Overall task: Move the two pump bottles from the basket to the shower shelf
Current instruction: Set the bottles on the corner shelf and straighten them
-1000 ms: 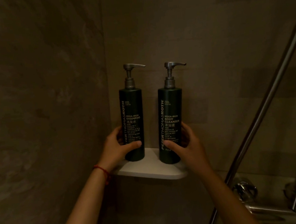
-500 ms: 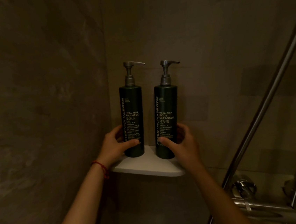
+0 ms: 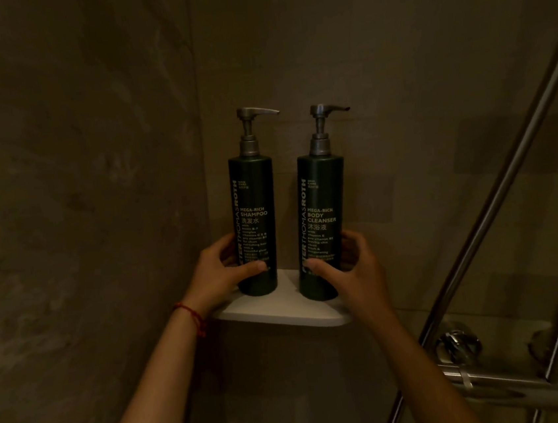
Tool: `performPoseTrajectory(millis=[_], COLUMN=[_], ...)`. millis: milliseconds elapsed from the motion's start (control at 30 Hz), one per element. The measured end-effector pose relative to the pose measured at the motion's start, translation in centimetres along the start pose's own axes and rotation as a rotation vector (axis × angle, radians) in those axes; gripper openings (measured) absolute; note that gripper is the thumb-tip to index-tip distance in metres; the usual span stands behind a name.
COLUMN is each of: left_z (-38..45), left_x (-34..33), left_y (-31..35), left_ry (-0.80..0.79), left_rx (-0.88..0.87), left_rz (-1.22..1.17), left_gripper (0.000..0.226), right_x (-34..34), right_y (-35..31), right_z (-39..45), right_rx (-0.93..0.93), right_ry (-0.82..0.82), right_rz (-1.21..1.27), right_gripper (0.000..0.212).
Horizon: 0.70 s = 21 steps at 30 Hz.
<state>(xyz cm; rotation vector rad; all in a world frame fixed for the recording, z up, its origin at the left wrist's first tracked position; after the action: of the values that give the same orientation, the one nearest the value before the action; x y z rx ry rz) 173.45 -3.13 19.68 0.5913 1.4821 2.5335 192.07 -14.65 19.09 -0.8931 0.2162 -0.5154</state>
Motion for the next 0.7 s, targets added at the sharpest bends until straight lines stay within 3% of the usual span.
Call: performPoseTrajectory(millis=[600,700], left_z=[-0.8,-1.4], left_x=[-0.4,-0.4], left_y=[0.4,0.4], left_ry=[0.012,0.047], left_rx=[-0.024,-0.03], left_rz=[0.023,0.056], left_gripper=[0.071,0.08], right_x=[0.7,0.7], right_y=[-0.1,-0.4], right_z=[-0.6,-1.1], right_rx=[-0.028,-0.053], right_ry=[-0.003,-0.017], right_rz=[-0.01,0.015], right_gripper=[0.056,0.055])
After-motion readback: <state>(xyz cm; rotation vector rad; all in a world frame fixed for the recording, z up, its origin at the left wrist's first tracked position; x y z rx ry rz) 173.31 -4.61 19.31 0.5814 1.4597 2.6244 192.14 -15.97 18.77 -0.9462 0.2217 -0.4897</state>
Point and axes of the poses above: each hand's wrist, its own z-axis towards the middle knuckle, its own x-axis out of the back of the hand, y = z × x, the point moved 3 cm from there along z, towards the middle knuckle, and after that the axes turned 9 degrees about z, right-handed, at the moved point
